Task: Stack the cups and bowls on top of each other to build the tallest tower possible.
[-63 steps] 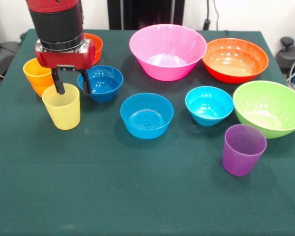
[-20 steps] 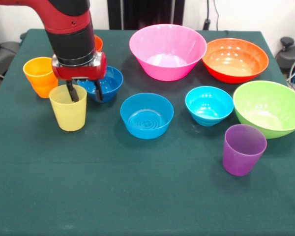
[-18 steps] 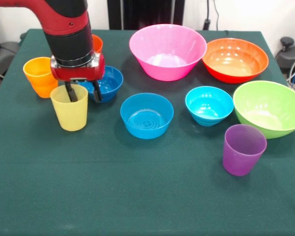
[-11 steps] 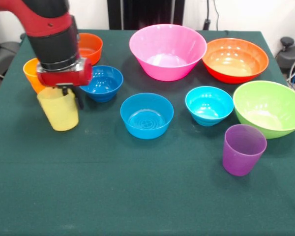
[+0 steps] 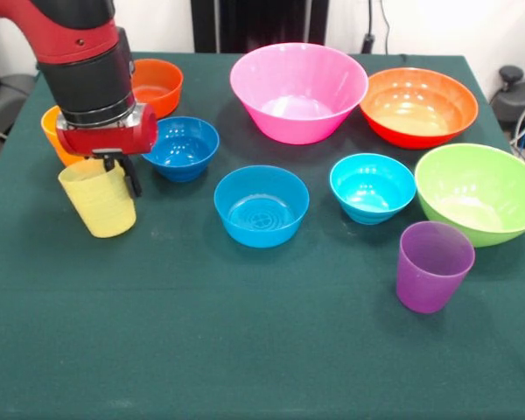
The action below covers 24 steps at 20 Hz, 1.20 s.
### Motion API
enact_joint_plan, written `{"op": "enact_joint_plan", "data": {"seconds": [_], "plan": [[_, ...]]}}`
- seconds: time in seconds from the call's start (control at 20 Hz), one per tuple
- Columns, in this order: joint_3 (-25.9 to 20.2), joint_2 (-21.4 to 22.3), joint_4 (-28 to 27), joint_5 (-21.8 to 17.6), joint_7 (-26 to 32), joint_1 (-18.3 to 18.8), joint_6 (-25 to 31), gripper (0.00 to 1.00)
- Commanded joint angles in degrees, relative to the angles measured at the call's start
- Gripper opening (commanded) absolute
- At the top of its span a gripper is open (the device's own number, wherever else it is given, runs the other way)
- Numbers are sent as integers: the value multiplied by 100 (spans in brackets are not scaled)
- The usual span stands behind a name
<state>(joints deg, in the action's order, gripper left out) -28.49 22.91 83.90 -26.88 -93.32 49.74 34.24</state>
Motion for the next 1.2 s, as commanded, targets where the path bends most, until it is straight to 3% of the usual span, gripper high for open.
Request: {"op": "enact_joint_plan", "data": {"seconds": [0.05, 0.25, 0.65, 1.2], "plan": [[-176, -83, 281, -460, 687, -272, -6, 0], [-141, 351, 680, -410, 369, -405, -99, 0], [-102, 791, 771, -247, 256, -551, 193, 0], [-142, 857, 651, -91, 361, -566, 392, 0]]}}
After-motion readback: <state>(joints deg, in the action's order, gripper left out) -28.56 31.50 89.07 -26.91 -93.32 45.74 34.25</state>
